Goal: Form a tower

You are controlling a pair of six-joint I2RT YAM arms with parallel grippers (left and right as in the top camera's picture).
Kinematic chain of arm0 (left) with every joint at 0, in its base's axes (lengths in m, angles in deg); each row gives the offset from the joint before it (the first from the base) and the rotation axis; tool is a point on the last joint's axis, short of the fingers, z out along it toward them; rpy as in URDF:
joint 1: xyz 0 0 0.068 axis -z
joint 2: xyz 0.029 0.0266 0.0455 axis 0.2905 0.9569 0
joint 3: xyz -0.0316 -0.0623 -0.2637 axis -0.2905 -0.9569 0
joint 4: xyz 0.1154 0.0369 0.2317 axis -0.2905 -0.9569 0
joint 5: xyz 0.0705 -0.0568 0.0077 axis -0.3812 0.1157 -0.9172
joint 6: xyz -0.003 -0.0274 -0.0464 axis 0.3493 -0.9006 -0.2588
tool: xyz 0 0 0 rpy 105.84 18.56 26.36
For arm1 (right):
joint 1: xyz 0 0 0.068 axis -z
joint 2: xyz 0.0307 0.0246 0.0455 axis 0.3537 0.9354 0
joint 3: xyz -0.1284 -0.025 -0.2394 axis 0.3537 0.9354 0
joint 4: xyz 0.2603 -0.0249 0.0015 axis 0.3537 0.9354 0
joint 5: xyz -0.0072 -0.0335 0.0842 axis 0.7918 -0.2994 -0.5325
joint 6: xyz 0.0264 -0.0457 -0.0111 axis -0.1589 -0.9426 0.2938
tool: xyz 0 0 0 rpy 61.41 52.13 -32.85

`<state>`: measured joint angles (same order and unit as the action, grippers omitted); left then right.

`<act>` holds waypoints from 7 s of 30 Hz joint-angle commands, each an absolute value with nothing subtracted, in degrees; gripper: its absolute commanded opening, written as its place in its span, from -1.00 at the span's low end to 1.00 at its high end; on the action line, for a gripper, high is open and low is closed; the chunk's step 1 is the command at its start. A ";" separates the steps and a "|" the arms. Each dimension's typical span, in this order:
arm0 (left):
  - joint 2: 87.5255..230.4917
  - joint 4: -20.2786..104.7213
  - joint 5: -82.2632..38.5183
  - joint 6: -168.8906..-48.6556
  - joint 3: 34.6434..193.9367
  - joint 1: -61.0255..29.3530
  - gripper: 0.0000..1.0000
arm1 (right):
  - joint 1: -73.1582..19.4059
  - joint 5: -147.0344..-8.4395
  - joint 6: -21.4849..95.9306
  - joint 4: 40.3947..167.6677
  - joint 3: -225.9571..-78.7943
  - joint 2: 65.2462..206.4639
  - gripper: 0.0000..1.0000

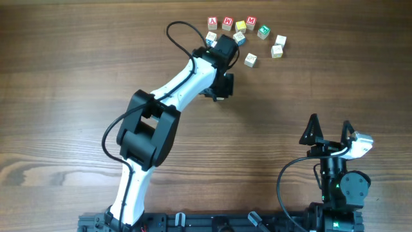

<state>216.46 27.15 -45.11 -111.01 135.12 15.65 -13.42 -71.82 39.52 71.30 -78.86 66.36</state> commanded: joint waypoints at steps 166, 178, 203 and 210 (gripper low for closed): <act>140.40 9.18 -66.90 -122.95 93.77 -17.53 1.00 | -54.47 -63.82 55.23 125.00 -183.10 188.28 -0.84; 140.40 9.18 -66.90 -122.95 93.77 -17.53 1.00 | -54.40 -61.46 62.49 122.58 -179.45 188.28 -0.83; 140.40 9.18 -66.90 -122.95 93.77 -17.53 1.00 | -52.83 -64.11 54.80 126.66 -179.36 183.58 -0.91; 140.40 9.18 -66.90 -122.95 93.77 -17.53 1.00 | -52.33 -55.06 53.81 148.72 -179.27 159.49 -0.91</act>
